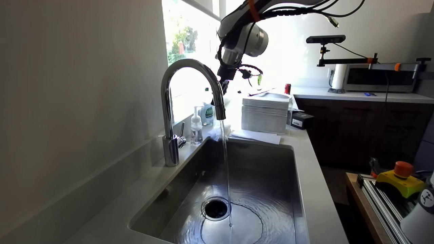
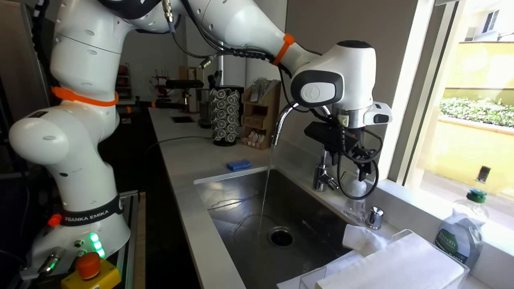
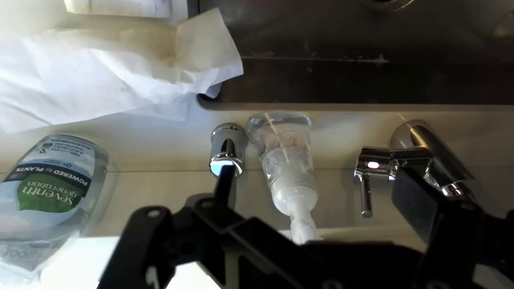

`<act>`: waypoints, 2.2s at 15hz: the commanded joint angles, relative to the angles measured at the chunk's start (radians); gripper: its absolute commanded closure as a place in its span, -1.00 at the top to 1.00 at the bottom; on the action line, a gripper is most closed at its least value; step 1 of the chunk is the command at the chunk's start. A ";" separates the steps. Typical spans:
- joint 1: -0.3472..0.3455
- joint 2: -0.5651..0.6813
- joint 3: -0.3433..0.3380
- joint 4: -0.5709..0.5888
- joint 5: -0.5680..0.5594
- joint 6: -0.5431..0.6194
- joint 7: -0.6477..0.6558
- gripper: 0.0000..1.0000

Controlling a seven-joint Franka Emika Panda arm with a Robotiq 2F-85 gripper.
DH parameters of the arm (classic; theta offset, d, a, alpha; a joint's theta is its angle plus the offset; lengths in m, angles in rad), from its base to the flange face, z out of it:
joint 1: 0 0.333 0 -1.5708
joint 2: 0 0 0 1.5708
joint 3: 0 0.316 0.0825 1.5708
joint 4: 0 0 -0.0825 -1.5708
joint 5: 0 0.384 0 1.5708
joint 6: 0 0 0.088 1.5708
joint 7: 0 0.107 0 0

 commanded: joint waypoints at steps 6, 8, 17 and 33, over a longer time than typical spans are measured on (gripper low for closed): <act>-0.063 0.102 0.091 0.109 0.052 0.052 -0.083 1.00; -0.069 0.120 0.106 0.125 0.057 0.063 -0.086 1.00; -0.084 0.187 0.154 0.200 0.050 0.082 -0.081 0.65; -0.090 0.165 0.159 0.213 0.030 0.056 -0.031 -0.85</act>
